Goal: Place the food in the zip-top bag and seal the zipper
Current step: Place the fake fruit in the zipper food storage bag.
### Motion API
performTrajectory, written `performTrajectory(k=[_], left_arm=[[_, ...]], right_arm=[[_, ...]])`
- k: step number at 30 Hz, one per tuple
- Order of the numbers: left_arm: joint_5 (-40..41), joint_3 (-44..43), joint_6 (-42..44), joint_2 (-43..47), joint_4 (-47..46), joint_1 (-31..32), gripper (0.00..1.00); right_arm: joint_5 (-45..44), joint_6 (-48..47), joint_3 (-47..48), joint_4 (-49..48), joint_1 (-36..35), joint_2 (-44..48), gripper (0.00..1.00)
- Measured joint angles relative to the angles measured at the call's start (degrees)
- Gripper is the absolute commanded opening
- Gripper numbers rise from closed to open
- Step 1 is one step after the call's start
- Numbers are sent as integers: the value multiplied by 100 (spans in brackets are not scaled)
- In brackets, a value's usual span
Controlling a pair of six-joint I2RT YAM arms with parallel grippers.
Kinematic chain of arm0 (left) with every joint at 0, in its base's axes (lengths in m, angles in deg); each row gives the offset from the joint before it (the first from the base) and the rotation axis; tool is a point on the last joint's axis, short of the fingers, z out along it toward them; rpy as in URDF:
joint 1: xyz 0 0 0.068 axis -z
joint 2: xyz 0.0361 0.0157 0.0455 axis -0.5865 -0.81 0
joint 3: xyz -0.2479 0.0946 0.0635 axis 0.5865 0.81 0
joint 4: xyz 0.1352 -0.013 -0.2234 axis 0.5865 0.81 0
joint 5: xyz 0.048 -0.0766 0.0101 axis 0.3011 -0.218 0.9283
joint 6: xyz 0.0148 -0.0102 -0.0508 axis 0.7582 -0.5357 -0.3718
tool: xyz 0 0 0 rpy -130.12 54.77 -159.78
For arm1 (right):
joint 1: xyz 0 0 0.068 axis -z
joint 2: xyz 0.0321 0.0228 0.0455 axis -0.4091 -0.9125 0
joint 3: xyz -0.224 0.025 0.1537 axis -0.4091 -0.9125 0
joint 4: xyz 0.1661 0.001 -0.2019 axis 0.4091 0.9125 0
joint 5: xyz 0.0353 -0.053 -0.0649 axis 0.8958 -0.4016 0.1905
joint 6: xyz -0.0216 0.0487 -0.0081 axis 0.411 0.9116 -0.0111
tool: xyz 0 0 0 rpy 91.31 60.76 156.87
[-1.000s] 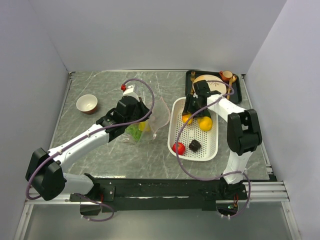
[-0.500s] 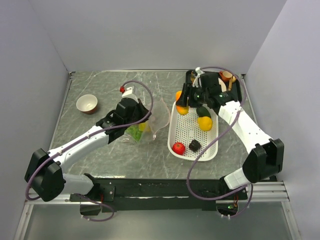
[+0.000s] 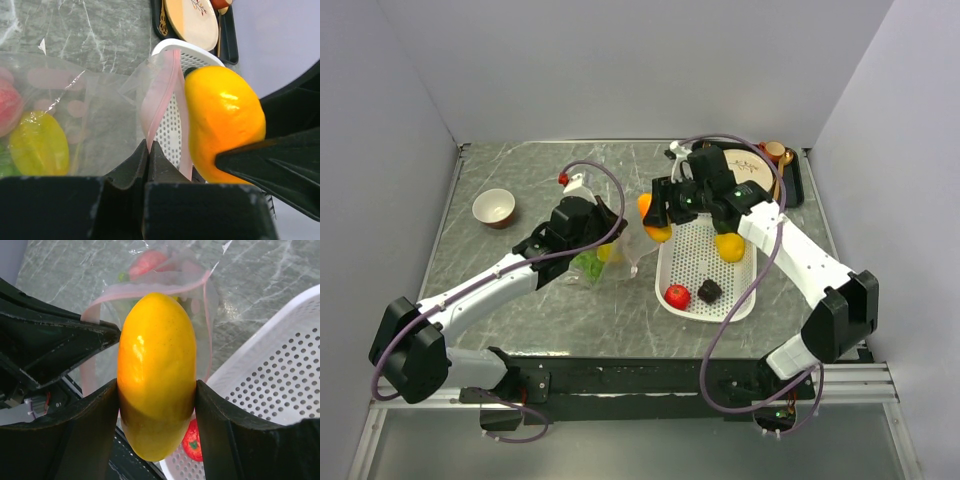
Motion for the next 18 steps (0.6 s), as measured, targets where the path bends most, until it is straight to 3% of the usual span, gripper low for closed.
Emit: performTrajectory(k=[10, 18], left_arm=[[-31, 0, -2, 0, -28, -2, 1], [-26, 0, -13, -2, -28, -2, 1]], right_arm=[[-68, -83, 426, 256, -201, -702, 39], [-138, -223, 426, 437, -315, -678, 42]])
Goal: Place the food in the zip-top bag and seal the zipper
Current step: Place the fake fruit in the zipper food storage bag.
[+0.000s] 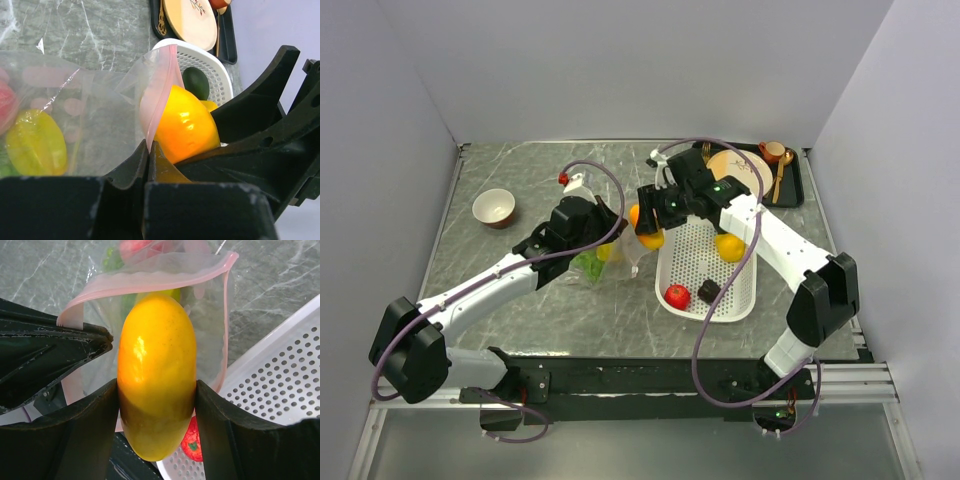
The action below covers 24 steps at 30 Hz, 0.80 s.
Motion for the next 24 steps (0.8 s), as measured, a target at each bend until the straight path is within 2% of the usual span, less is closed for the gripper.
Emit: performTrajectory(k=[8, 12, 16, 17, 20, 24], left_arm=[[-160, 0, 15, -57, -28, 4, 1], [-153, 0, 20, -66, -24, -7, 1], [-155, 0, 20, -44, -48, 7, 1], [-151, 0, 20, -31, -48, 7, 1], [-111, 17, 20, 48, -50, 4, 1], [-90, 63, 20, 166, -50, 7, 1]], right_arm=[[-37, 192, 223, -20, 0, -186, 44], [-122, 400, 367, -103, 0, -428, 50], [-199, 551, 546, -35, 4, -629, 63], [-234, 573, 599, -35, 4, -673, 74], [-315, 669, 629, -37, 7, -726, 80], [-415, 780, 629, -68, 7, -717, 85]])
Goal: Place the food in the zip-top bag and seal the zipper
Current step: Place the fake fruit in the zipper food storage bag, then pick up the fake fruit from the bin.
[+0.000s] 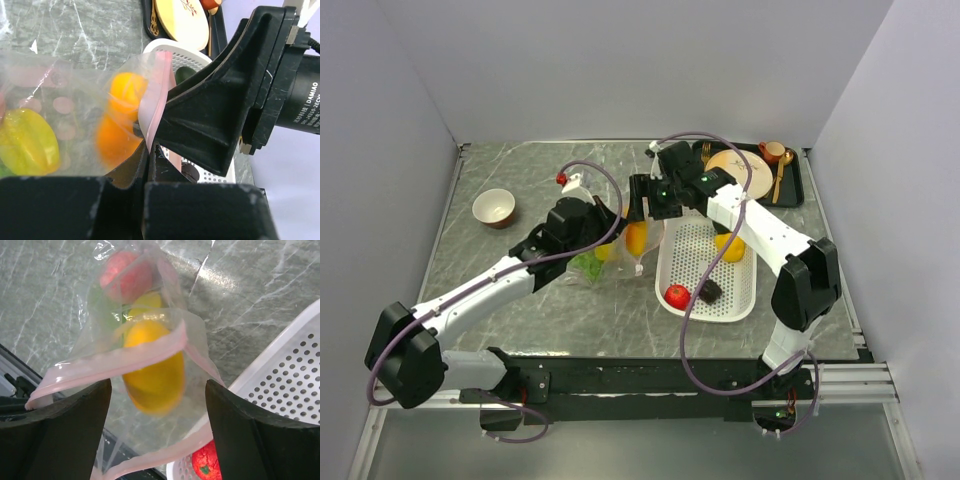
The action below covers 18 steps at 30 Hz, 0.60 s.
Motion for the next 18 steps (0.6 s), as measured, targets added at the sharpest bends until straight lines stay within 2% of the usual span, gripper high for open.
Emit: performTrajectory(k=[5, 9, 15, 18], left_arm=[[85, 31, 0, 63, 15, 0, 1], [219, 31, 0, 144, 98, 0, 1], [455, 33, -2, 352, 271, 0, 1], [542, 57, -2, 463, 302, 0, 1]], right_arm=[[-269, 125, -17, 0, 17, 94, 89], [-592, 271, -195, -42, 188, 520, 90], [-992, 640, -1080, -302, 1143, 1504, 94], [-1202, 787, -1329, -278, 1685, 1620, 94]])
